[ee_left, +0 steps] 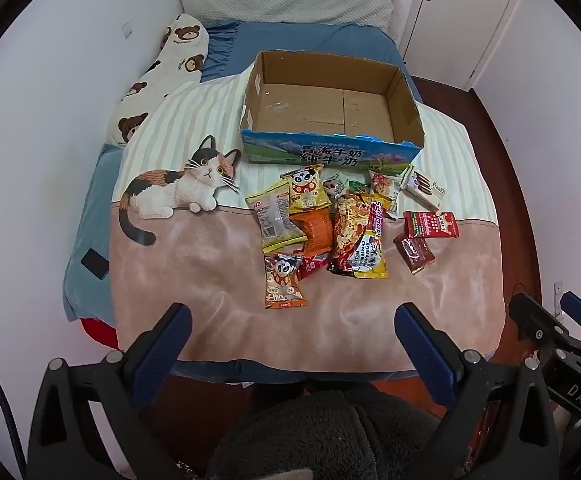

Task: Organize snacks

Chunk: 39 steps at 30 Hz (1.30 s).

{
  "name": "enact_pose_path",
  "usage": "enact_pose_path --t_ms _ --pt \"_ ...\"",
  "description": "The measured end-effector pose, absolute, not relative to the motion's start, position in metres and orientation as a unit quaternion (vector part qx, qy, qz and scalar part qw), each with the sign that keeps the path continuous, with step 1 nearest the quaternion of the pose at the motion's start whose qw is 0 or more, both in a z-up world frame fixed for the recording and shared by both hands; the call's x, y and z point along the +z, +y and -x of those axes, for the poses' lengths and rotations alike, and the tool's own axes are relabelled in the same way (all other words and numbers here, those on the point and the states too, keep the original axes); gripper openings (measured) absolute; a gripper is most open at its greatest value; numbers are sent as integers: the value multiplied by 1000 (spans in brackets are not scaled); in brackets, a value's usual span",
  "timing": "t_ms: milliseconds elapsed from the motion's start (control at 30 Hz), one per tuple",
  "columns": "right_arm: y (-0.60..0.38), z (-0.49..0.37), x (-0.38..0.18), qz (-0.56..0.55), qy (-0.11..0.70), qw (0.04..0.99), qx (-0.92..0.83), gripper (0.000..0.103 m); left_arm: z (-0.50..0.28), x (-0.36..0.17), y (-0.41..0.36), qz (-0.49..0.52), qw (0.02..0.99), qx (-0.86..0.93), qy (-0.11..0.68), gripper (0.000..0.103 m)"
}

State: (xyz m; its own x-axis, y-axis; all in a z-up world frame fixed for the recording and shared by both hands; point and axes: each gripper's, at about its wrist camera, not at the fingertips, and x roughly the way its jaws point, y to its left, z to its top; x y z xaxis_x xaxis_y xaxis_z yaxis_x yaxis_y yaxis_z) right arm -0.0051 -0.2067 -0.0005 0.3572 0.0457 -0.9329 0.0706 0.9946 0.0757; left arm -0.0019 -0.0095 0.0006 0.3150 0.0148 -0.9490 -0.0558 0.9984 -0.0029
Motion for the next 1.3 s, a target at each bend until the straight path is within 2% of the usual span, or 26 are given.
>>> enact_pose_path --t_ms 1300 --pt "-206 6 -5 -54 573 818 -5 103 -7 -3 -4 20 809 15 587 103"
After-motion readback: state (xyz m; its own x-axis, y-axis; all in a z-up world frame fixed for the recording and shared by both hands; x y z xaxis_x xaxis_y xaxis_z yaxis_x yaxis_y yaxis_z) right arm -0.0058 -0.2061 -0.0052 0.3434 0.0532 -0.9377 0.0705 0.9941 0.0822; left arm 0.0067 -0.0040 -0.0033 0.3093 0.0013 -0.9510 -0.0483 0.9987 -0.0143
